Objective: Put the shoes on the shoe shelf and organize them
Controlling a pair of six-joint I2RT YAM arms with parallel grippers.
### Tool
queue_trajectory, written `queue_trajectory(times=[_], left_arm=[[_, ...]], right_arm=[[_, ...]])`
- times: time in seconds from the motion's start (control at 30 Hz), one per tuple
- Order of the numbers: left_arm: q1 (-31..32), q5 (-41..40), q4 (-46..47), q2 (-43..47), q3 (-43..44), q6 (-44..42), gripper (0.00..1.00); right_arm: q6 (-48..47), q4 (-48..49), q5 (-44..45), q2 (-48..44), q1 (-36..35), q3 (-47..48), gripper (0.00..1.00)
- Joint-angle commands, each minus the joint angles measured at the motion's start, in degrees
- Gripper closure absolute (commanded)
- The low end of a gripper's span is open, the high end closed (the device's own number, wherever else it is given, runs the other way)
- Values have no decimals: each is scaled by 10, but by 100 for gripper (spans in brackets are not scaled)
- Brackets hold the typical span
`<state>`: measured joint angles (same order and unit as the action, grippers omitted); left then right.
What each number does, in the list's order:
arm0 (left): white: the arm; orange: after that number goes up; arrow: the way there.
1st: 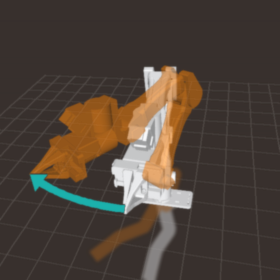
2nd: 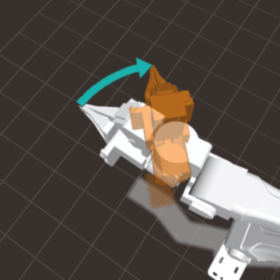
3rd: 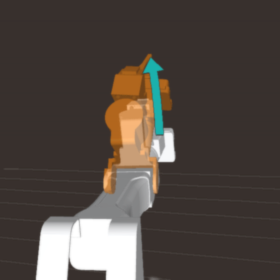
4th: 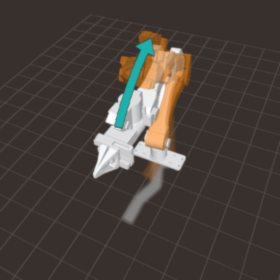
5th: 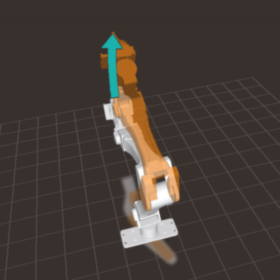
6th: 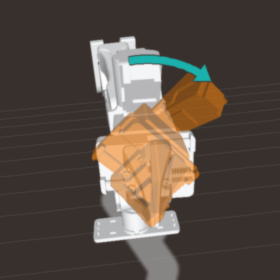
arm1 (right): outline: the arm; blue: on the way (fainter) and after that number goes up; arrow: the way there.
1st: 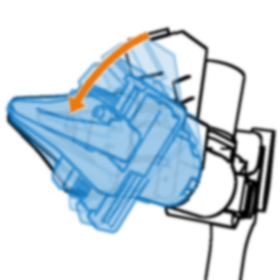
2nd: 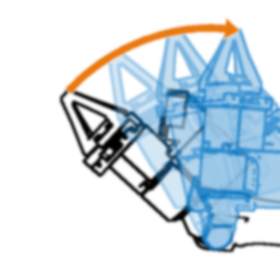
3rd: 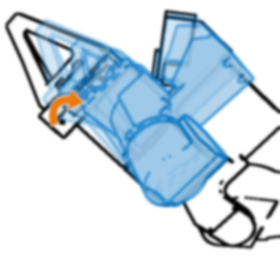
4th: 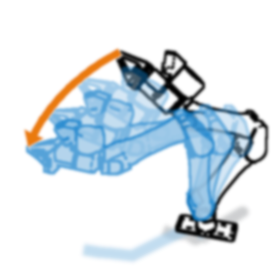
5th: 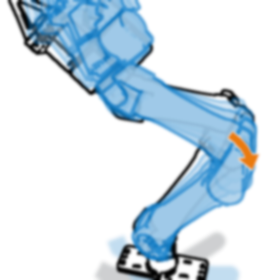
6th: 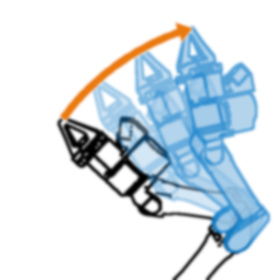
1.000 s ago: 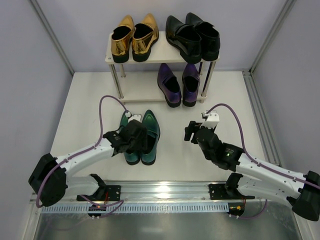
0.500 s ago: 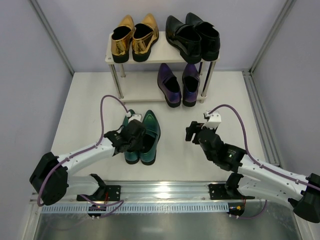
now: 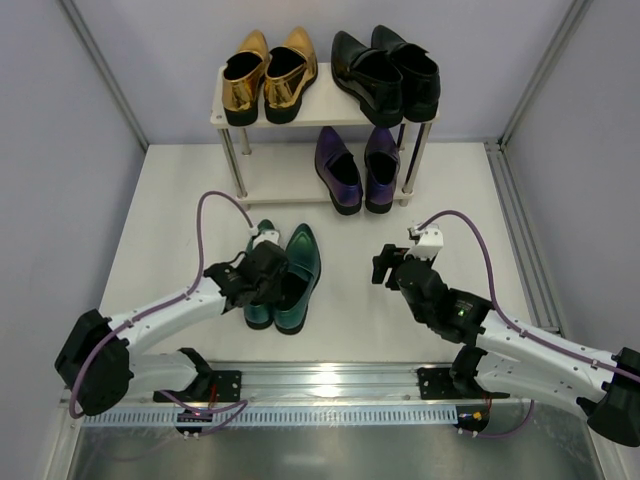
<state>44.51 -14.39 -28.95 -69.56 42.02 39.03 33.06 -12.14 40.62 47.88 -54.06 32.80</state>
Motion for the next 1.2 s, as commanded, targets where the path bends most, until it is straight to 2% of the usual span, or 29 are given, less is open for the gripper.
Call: queue_trajectory(times=[0.0,0.47,0.6,0.77,0.97,1.17], left_arm=[[2,-22,4,36,24,4,100],[2,-41,-31,76,63,-7,100],[1,-48,-37,85,89,-23,100],[2,-61,-52,77,160,-49,100],[2,-95,-41,58,220,-91,100],[-2,-111,17,11,258,-151,100]], right_arm=[[10,9,14,-8,-3,-2,27],[16,5,12,-15,-3,-5,27],[17,6,13,-16,-3,-5,27],[17,5,10,-16,-3,-5,27],[18,1,12,-23,-3,-8,27],[20,-3,13,-32,-3,-13,27]])
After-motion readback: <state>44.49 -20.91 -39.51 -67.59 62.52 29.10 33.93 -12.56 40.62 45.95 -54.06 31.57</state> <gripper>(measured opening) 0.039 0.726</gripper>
